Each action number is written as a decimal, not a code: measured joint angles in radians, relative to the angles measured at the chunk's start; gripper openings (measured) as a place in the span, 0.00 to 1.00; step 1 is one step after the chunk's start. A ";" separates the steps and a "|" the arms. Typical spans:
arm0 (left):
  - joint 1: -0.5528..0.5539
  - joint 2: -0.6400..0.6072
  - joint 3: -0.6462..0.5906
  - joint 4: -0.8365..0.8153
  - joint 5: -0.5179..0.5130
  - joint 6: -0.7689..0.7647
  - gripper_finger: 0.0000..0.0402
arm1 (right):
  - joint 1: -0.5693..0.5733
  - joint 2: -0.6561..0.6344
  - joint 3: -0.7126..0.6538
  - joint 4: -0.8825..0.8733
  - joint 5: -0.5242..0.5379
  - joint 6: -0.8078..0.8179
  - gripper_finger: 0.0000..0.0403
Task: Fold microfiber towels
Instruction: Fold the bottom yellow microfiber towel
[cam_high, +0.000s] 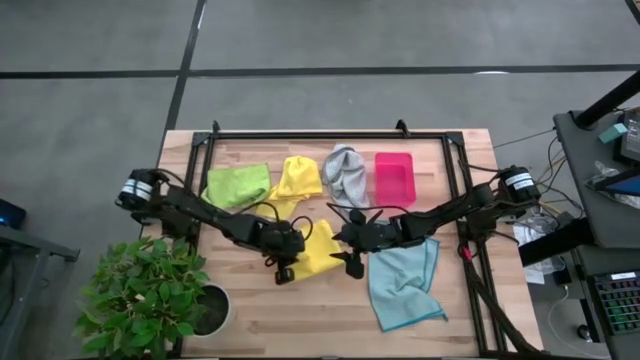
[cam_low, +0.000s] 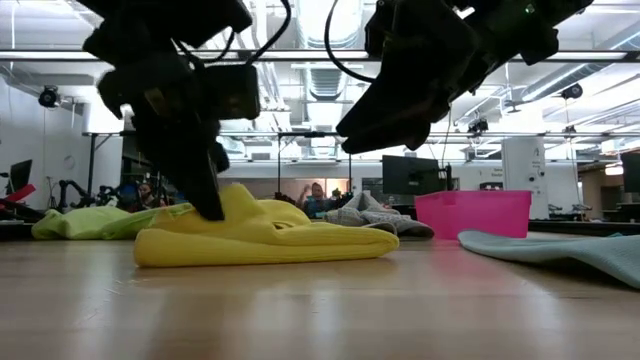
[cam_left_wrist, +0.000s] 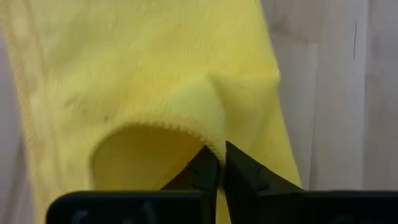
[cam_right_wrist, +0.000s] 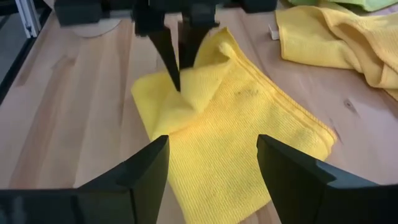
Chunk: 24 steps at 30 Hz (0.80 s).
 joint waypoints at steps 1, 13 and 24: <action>0.000 -0.012 0.000 -0.004 0.011 0.000 0.01 | 0.000 0.000 0.000 0.003 0.000 0.000 0.57; -0.046 -0.092 0.000 -0.032 0.084 -0.019 0.12 | 0.000 0.000 0.000 0.022 0.000 0.006 0.57; -0.104 -0.091 0.000 -0.057 0.131 -0.048 0.26 | 0.000 0.001 0.000 0.018 0.000 -0.001 0.57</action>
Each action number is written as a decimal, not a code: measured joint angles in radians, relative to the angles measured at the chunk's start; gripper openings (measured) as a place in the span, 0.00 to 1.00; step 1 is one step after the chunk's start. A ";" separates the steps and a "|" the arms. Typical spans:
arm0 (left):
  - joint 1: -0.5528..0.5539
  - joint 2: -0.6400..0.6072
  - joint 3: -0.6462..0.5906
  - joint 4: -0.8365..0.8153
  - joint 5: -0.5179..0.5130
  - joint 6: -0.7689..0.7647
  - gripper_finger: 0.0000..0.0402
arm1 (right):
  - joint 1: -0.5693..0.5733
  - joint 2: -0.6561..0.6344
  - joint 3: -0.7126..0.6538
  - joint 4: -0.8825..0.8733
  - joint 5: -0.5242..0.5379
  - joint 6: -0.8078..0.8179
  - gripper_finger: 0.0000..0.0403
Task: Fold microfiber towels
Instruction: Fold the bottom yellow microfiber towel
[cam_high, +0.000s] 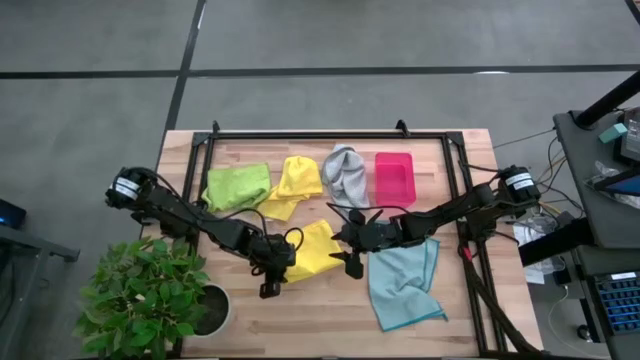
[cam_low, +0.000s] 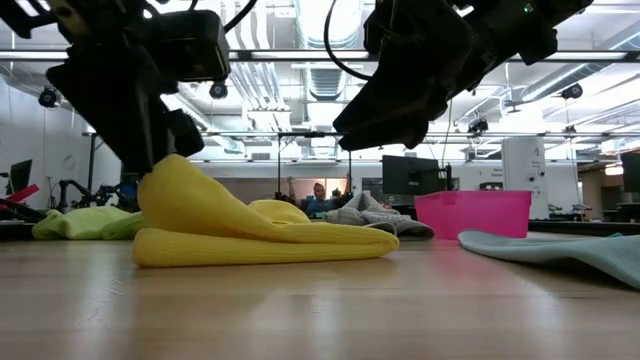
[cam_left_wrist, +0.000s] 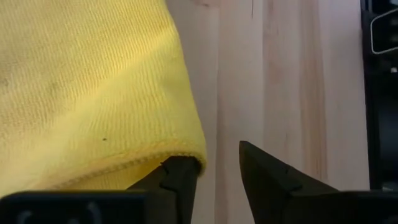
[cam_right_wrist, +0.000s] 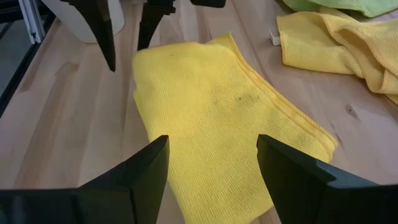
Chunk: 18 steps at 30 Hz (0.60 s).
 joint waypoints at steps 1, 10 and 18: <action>-0.005 0.000 0.000 -0.001 0.000 -0.005 0.26 | 0.000 0.000 0.000 0.000 0.000 0.000 0.57; -0.018 0.003 0.000 -0.001 0.010 -0.050 0.26 | 0.000 0.000 0.000 -0.001 0.000 0.000 0.57; -0.005 0.000 0.000 -0.013 0.216 -0.132 0.26 | 0.000 0.001 0.000 0.000 -0.001 0.044 0.57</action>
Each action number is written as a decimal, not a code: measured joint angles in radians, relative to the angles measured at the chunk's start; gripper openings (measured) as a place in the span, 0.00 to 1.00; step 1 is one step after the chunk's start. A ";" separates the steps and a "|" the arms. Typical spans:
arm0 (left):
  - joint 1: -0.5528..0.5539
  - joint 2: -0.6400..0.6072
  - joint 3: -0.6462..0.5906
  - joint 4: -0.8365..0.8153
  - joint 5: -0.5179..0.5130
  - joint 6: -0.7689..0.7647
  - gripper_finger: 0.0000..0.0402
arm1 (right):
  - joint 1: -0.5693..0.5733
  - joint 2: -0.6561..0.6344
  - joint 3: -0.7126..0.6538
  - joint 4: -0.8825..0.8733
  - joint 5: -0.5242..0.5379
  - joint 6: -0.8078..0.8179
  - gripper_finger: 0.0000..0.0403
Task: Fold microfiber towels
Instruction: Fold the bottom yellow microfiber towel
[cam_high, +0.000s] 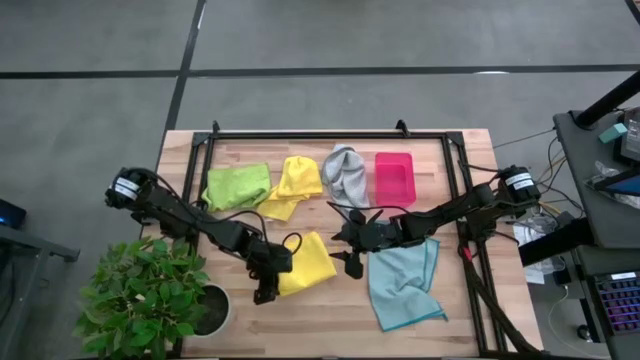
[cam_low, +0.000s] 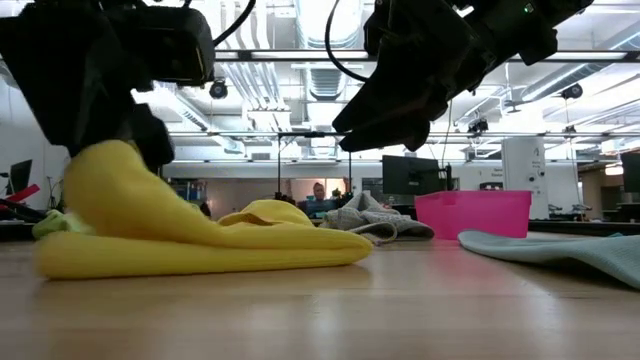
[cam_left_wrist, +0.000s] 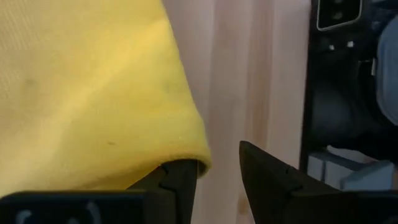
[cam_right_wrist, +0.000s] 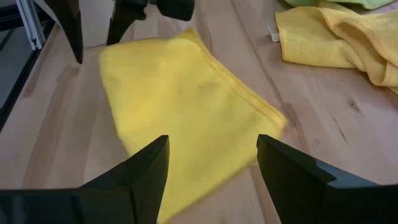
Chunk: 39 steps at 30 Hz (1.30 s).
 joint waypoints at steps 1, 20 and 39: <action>0.001 -0.005 0.000 -0.016 0.001 -0.016 0.26 | 0.000 0.000 0.000 0.000 0.000 0.000 0.57; 0.012 -0.029 0.002 -0.176 0.146 -0.200 0.26 | 0.001 0.129 -0.001 0.131 -0.009 0.001 0.51; -0.115 0.064 -0.002 0.024 -0.188 -0.303 0.26 | 0.011 0.331 0.033 0.259 -0.108 -0.019 0.02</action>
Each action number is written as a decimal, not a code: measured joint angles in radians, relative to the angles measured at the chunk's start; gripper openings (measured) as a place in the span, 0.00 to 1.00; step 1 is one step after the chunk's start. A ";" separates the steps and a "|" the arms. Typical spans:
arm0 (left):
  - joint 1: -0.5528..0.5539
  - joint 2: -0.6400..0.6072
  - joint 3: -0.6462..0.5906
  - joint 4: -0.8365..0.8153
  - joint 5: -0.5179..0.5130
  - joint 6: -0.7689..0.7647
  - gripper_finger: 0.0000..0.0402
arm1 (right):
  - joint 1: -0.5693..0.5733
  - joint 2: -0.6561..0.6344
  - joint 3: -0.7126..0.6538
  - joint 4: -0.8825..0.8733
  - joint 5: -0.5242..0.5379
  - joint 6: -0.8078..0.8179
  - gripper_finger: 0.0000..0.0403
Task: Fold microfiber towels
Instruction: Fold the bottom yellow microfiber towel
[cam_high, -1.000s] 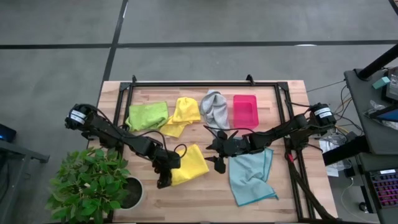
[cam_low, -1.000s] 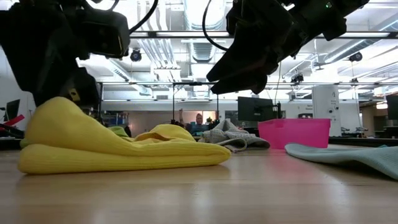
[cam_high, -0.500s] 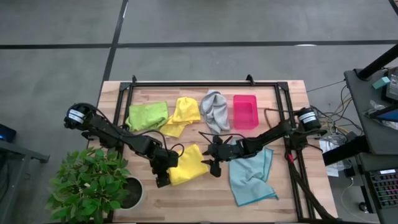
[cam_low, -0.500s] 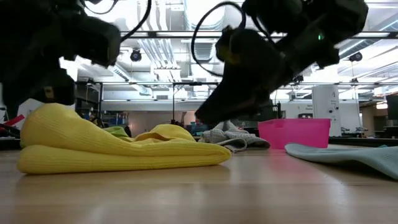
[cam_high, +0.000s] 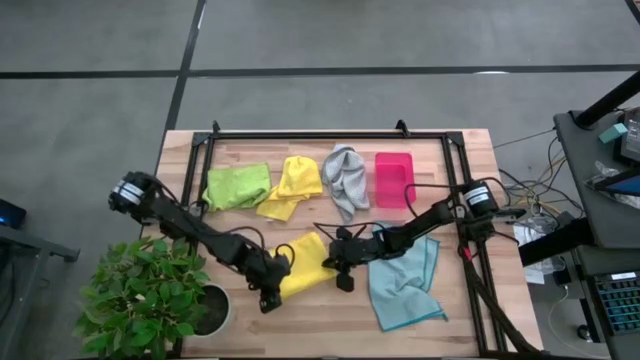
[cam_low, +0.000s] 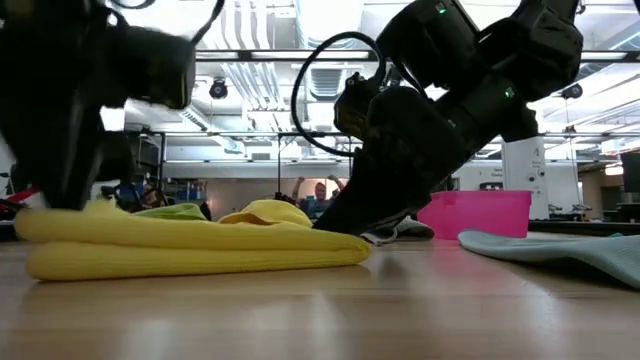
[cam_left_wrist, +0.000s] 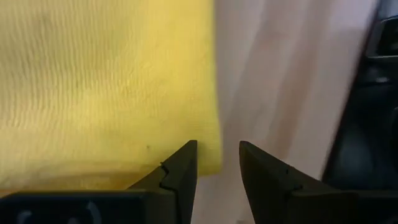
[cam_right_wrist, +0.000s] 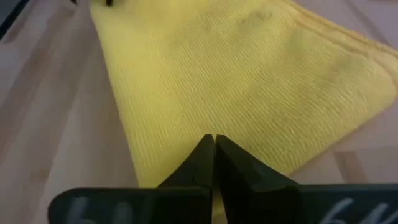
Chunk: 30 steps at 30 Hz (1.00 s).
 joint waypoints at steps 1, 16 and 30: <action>-0.004 0.015 0.000 -0.001 0.000 -0.006 0.26 | 0.000 -0.006 0.000 -0.023 0.000 0.000 0.02; -0.011 0.034 0.000 -0.003 0.030 0.020 0.26 | 0.002 -0.079 -0.003 -0.207 0.002 0.008 0.02; 0.000 0.004 0.000 0.000 -0.324 0.195 0.26 | -0.009 -0.146 0.012 -0.213 0.060 0.058 0.02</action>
